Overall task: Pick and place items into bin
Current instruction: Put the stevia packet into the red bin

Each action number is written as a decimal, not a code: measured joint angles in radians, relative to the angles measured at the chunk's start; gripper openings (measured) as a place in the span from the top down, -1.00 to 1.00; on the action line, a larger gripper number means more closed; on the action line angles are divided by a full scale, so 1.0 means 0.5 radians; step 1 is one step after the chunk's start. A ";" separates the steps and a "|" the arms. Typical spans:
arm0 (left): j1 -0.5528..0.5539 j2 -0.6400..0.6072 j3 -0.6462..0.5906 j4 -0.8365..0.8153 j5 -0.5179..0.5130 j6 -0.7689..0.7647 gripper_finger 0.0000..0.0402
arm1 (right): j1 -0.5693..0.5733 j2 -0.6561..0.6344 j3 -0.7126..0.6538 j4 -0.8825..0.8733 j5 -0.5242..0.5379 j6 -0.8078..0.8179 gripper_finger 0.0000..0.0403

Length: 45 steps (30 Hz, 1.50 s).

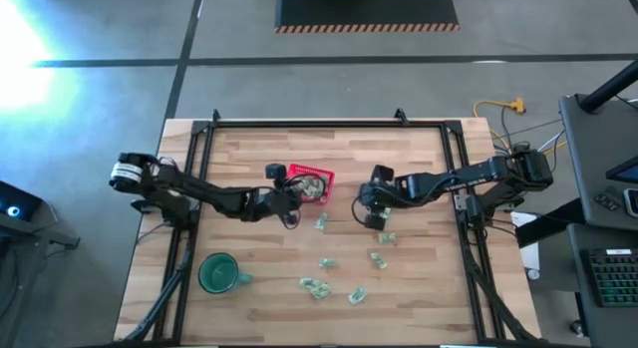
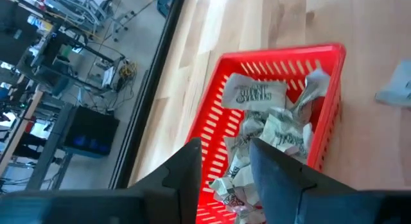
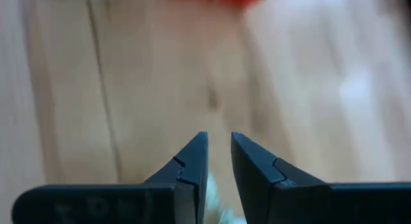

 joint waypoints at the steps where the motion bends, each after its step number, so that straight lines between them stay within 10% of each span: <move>1: -0.003 -0.008 -0.001 0.002 0.000 -0.006 0.42 | 0.001 0.000 0.000 -0.067 -0.006 0.034 0.71; 45: -0.004 -0.065 -0.004 0.001 0.000 0.015 0.42 | -0.168 0.180 -0.132 -0.045 -0.171 0.781 0.27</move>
